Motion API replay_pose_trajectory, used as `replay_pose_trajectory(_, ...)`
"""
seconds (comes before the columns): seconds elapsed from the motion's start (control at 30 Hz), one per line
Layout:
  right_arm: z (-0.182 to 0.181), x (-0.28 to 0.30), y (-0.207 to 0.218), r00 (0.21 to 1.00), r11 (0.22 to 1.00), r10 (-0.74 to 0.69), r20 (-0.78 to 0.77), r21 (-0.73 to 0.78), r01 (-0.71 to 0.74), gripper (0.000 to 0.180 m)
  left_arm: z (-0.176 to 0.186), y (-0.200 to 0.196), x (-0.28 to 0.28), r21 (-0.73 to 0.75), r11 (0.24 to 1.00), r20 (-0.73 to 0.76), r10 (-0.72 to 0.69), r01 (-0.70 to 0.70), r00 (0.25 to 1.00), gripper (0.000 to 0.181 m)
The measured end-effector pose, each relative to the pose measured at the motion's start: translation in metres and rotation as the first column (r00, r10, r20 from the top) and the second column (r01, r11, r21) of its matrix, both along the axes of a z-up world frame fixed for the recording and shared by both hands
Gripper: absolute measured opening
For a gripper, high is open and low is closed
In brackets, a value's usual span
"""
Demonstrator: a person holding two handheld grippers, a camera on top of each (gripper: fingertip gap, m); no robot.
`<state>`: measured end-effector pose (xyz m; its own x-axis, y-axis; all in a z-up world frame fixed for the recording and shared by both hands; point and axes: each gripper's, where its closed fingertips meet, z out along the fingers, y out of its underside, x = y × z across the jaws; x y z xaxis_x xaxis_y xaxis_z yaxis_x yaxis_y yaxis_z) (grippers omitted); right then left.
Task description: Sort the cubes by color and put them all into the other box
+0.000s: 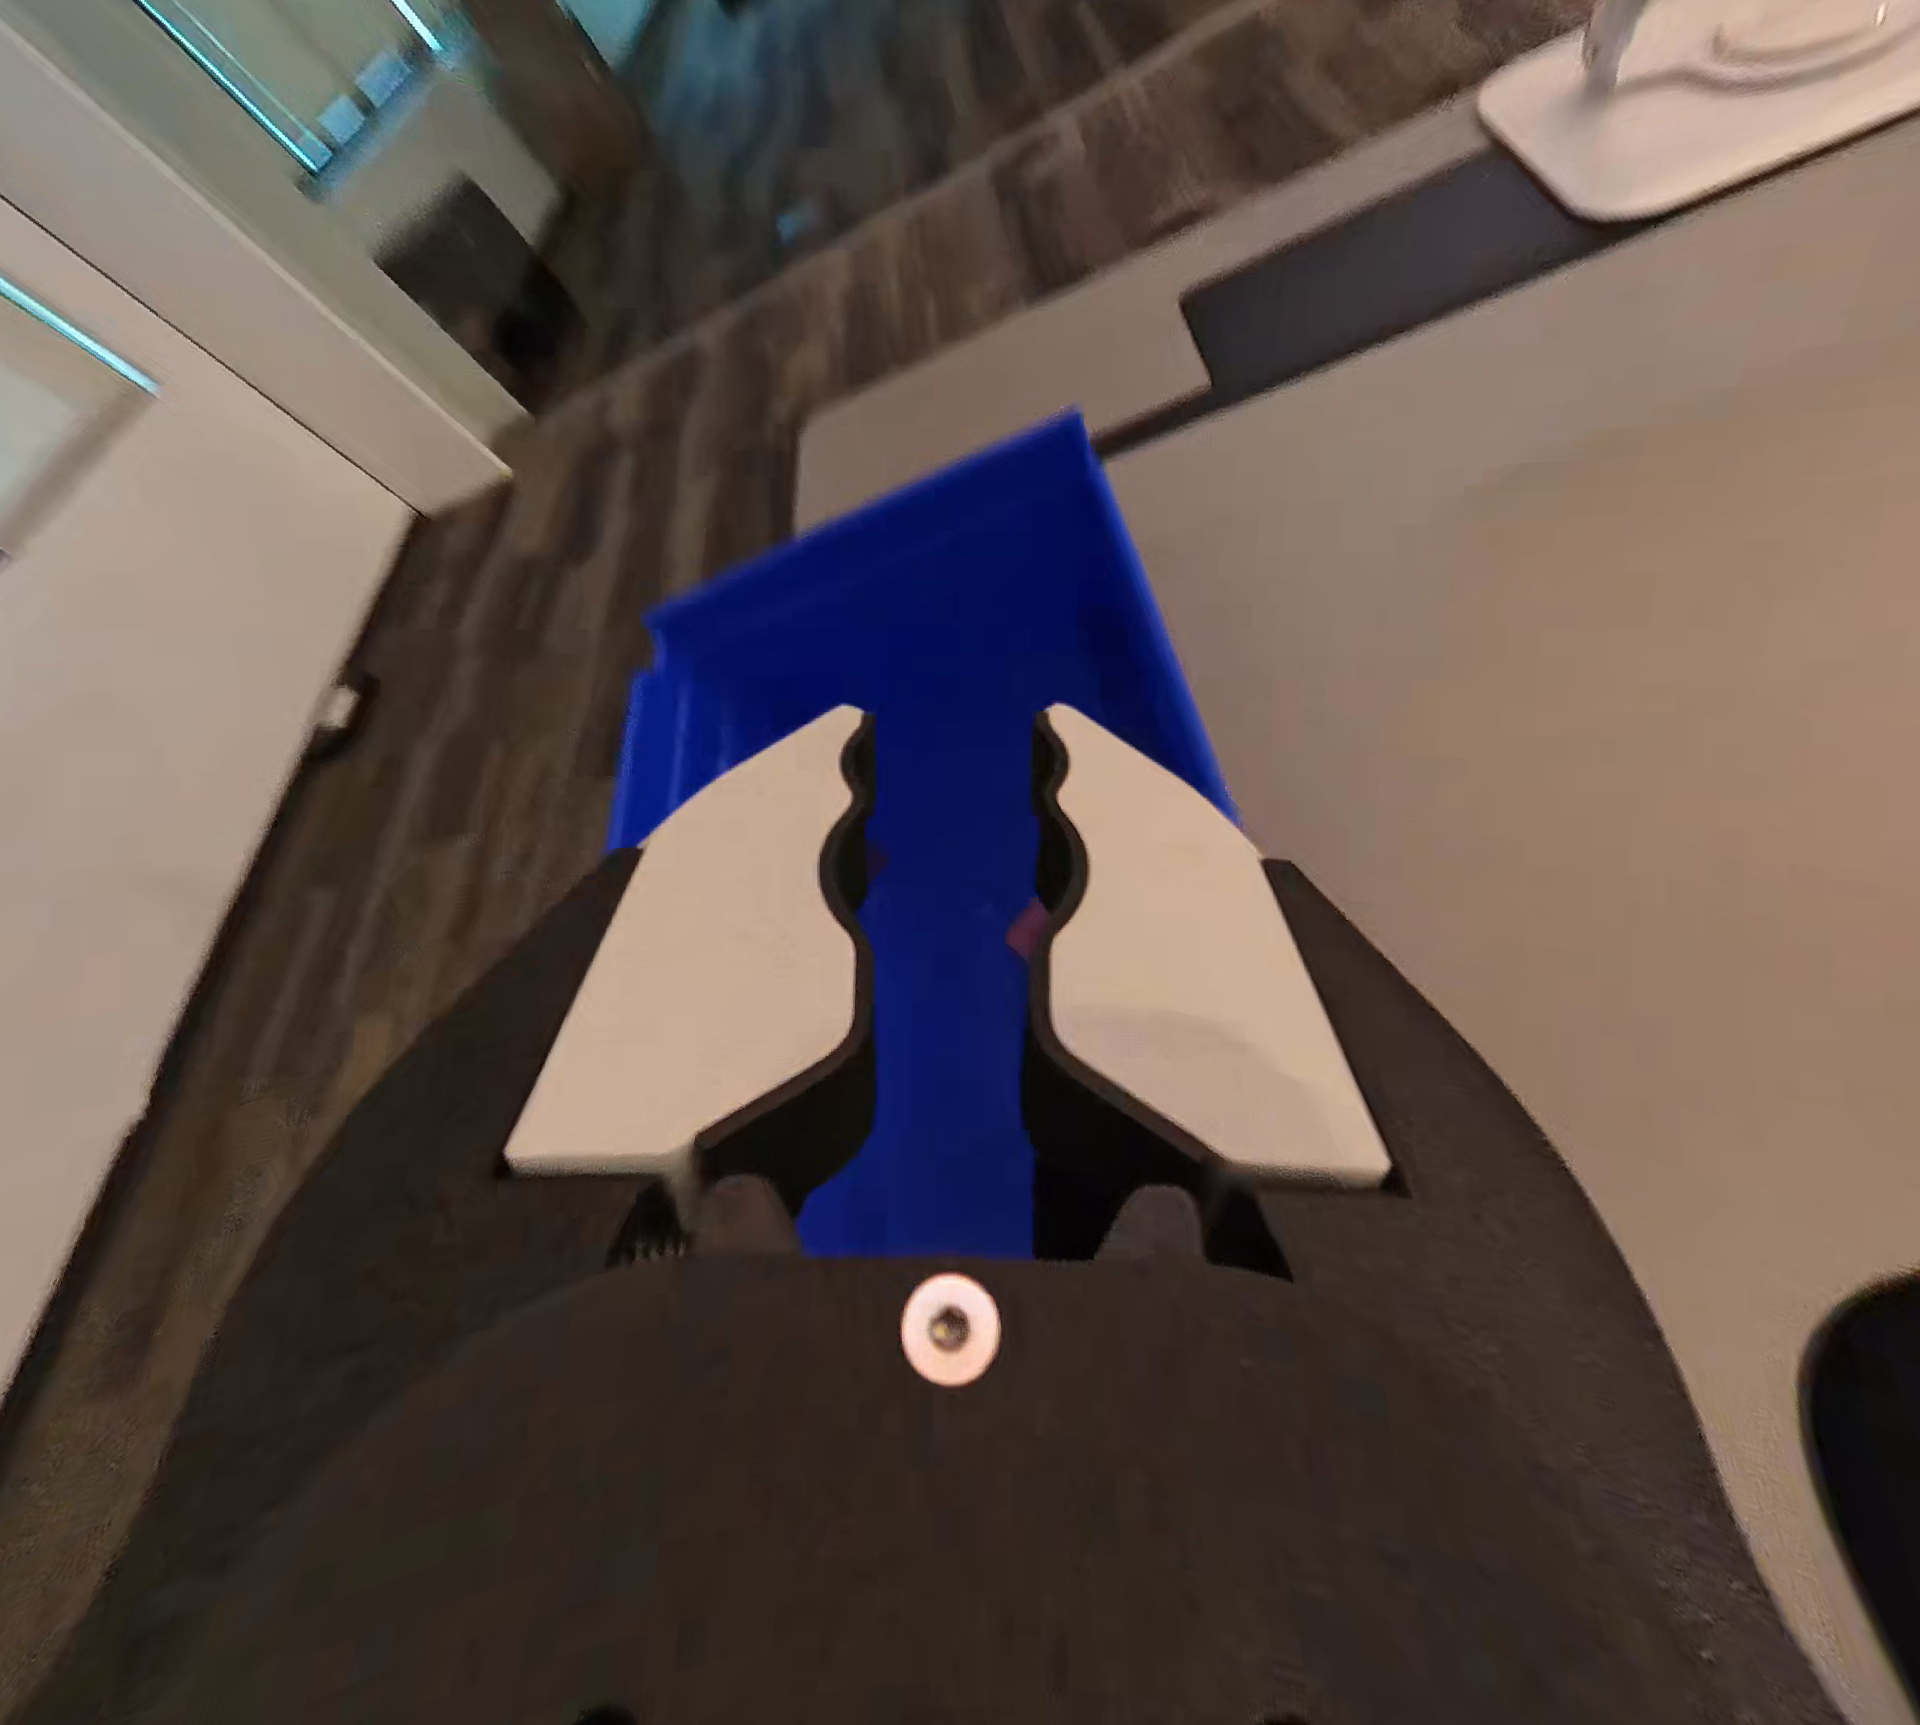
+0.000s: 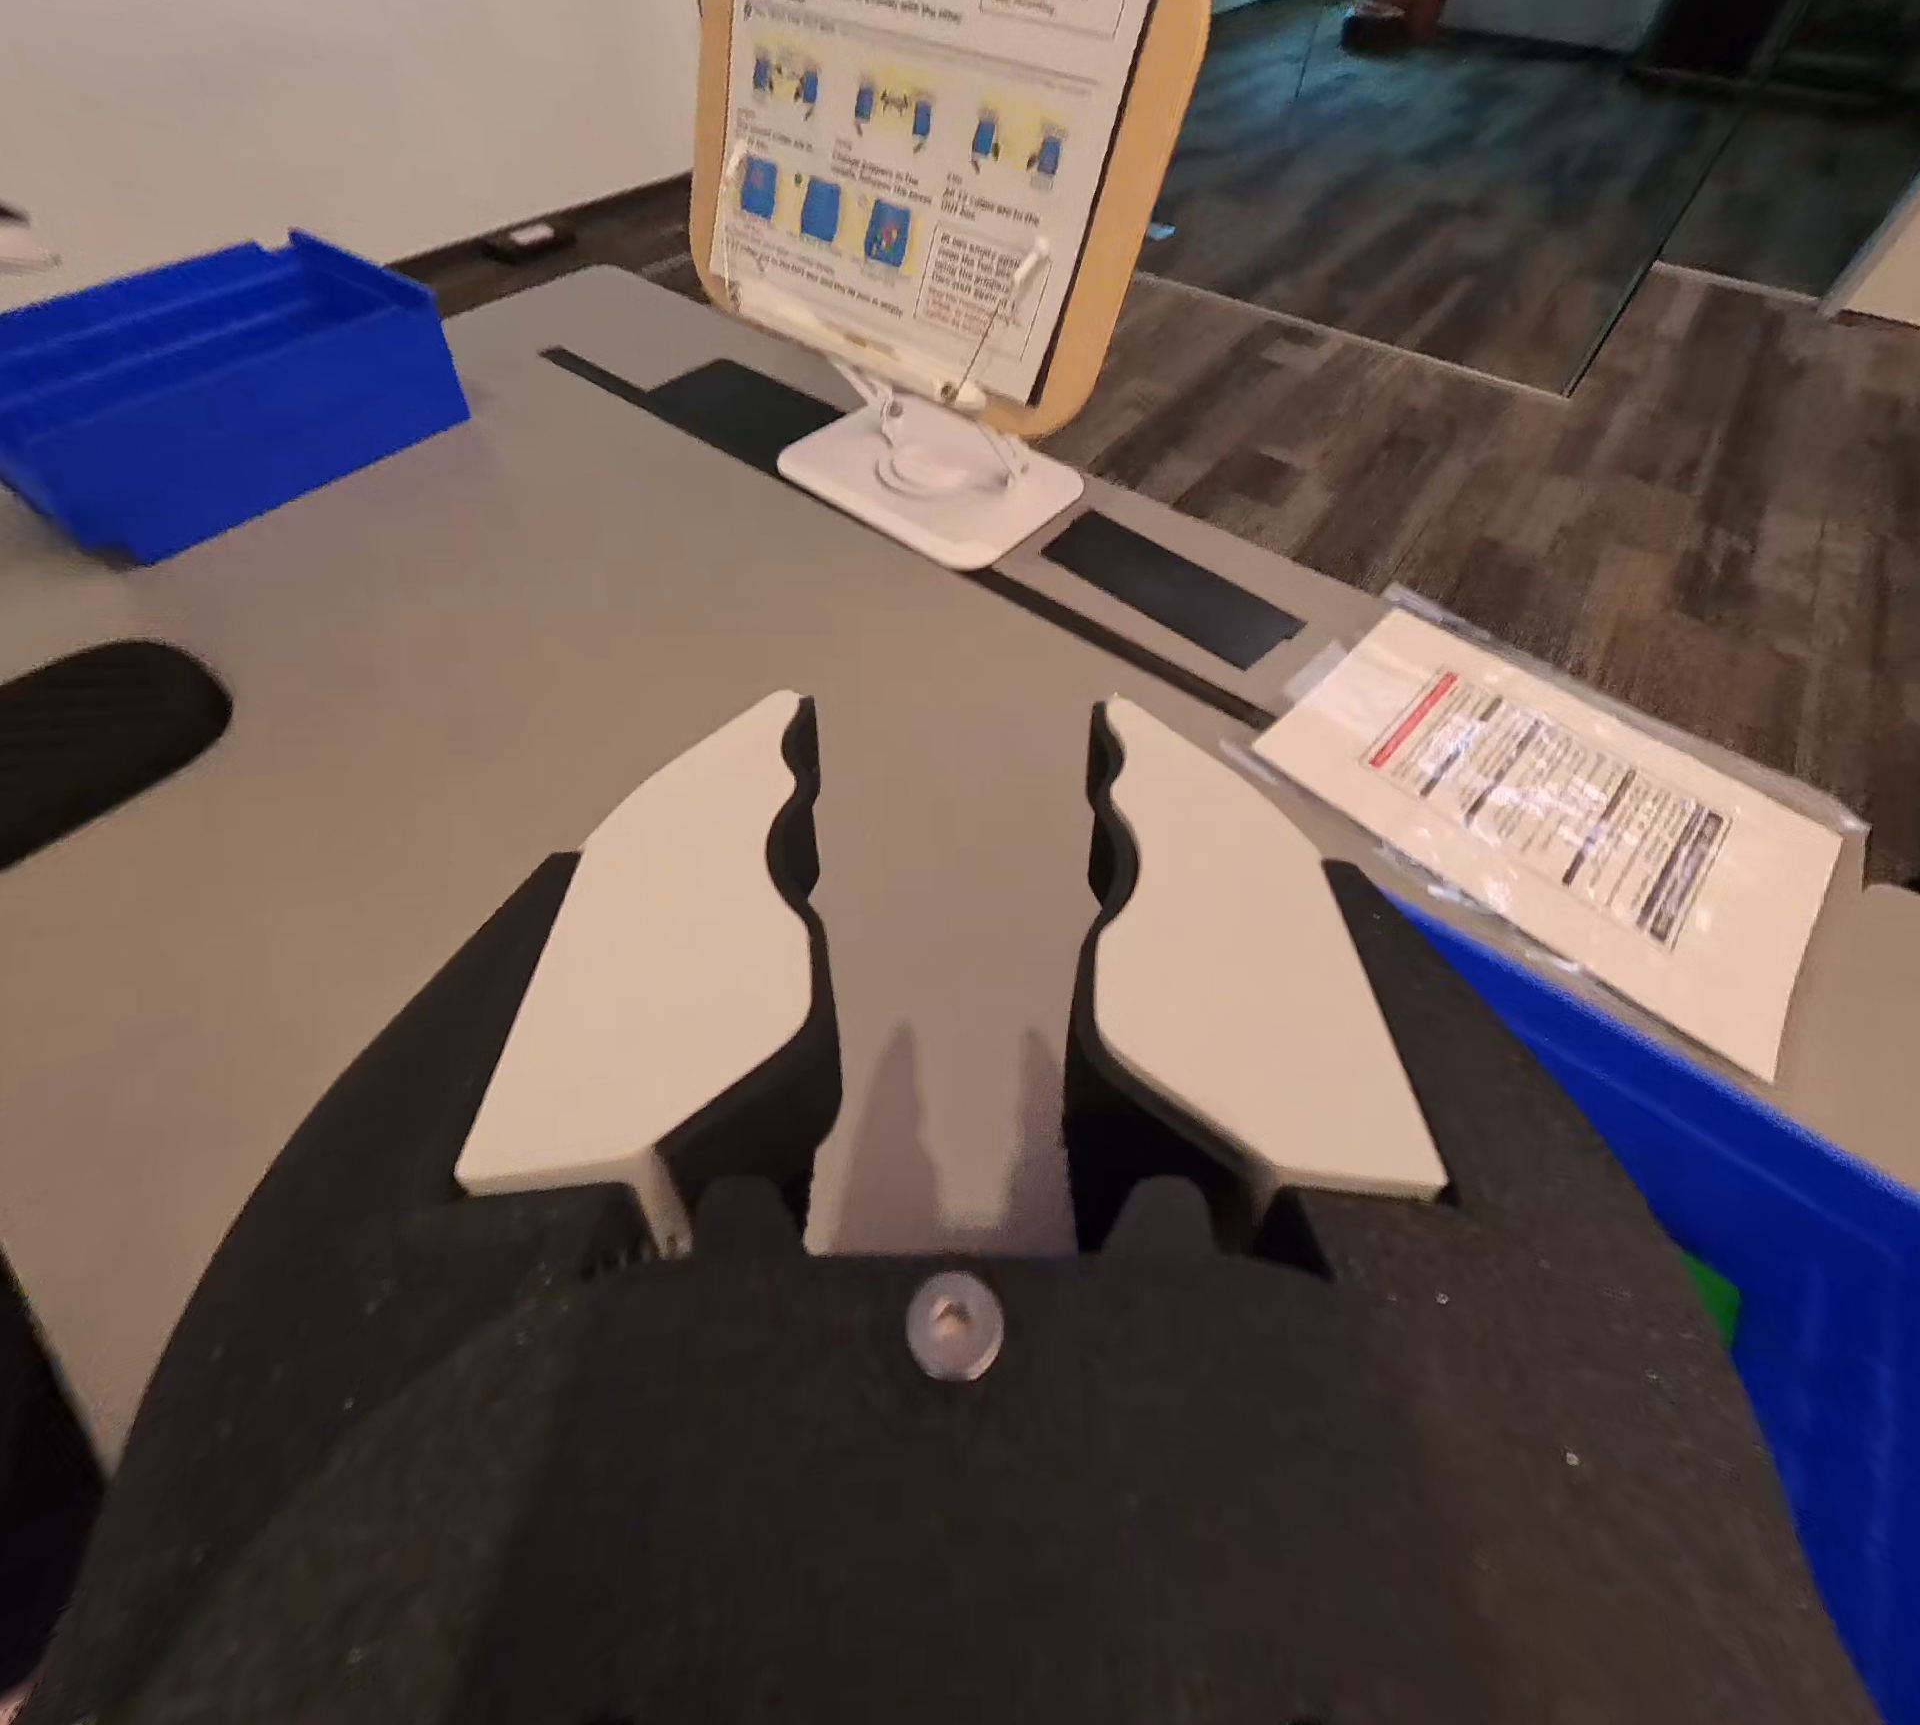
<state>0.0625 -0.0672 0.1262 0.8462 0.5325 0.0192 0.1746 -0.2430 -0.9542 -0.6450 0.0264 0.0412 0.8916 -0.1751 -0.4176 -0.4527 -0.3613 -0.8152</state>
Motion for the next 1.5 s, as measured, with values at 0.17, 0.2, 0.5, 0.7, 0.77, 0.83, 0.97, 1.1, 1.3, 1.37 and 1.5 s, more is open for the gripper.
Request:
replay_pose_trajectory(0.17, 0.042, -0.043, 0.019, 0.992, 0.963, 0.105, -0.064, 0.254, -0.085, 0.044, -0.073, 0.018, -0.054, -0.277, 0.959, 0.077, 0.08, -0.056, 0.994, 0.029)
replay_pose_trajectory(0.2, 0.048, -0.051, 0.018, 0.987, 0.954, 0.137, -0.089, 0.281, -0.107, 0.045, -0.086, 0.023, -0.066, -0.316, 0.943, 0.065, 0.128, -0.102, 0.99, 0.03)
replay_pose_trajectory(0.5, 0.017, -0.067, 0.037, 0.994, 0.981, 0.084, 0.068, 0.172, -0.095, 0.049, -0.138, 0.075, -0.11, -0.47, 0.799, 0.194, 0.508, -0.375, 0.839, 0.035)
replay_pose_trajectory(0.7, 0.011, -0.063, 0.039, 0.994, 0.986, 0.065, 0.089, 0.15, -0.078, 0.048, -0.162, 0.09, -0.113, -0.563, 0.715, 0.215, 0.611, -0.415, 0.761, 0.043)
replay_pose_trajectory(0.77, 0.012, -0.06, 0.038, 0.994, 0.985, 0.066, 0.087, 0.153, -0.078, 0.047, -0.172, 0.092, -0.116, -0.582, 0.69, 0.181, 0.626, -0.43, 0.759, 0.042)
replay_pose_trajectory(0.83, 0.014, -0.06, 0.036, 0.994, 0.984, 0.076, 0.072, 0.153, -0.087, 0.045, -0.175, 0.096, -0.12, -0.572, 0.685, 0.165, 0.635, -0.452, 0.754, 0.036)
replay_pose_trajectory(0.97, 0.009, -0.055, 0.037, 0.995, 0.988, 0.061, 0.084, 0.137, -0.072, 0.043, -0.174, 0.101, -0.125, -0.541, 0.702, 0.101, 0.601, -0.463, 0.793, 0.023)
replay_pose_trajectory(1.1, 0.008, -0.059, 0.036, 0.994, 0.989, 0.075, 0.084, 0.123, -0.085, 0.042, -0.144, 0.113, -0.106, -0.431, 0.825, 0.192, 0.48, -0.367, 0.856, 0.023)
replay_pose_trajectory(1.3, 0.009, -0.142, 0.03, 0.939, 0.933, 0.342, 0.047, 0.106, -0.345, 0.041, 0.008, 0.097, 0.069, 0.112, 0.965, 0.309, -0.261, 0.237, 0.915, 0.022)
replay_pose_trajectory(1.37, 0.005, -0.186, 0.029, 0.894, 0.892, 0.448, -0.016, 0.072, -0.446, 0.043, 0.042, 0.064, 0.143, 0.222, 0.874, 0.226, -0.477, 0.432, 0.849, 0.022)
replay_pose_trajectory(1.5, -0.011, -0.264, 0.028, 0.833, 0.84, 0.539, -0.128, 0.004, -0.543, 0.045, 0.06, 0.005, 0.265, 0.291, 0.686, -0.016, -0.693, 0.666, 0.721, 0.022)
